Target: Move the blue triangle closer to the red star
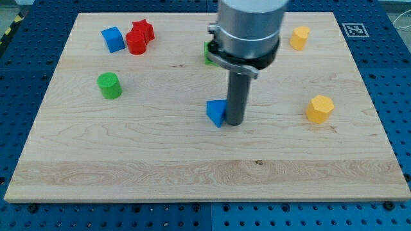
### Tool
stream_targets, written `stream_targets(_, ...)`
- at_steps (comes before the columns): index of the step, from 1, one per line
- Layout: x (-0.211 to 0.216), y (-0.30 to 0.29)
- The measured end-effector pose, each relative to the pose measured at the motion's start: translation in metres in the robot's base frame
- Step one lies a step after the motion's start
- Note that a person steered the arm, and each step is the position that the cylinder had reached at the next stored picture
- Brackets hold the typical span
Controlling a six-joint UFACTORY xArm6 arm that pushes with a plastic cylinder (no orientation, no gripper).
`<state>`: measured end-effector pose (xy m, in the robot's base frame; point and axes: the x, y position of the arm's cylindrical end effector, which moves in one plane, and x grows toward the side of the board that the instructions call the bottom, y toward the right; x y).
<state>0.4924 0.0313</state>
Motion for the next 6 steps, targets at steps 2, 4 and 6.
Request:
stream_targets(2, 0.000, -0.040)
stream_targets(4, -0.020, -0.074)
stream_targets(6, -0.061, -0.103)
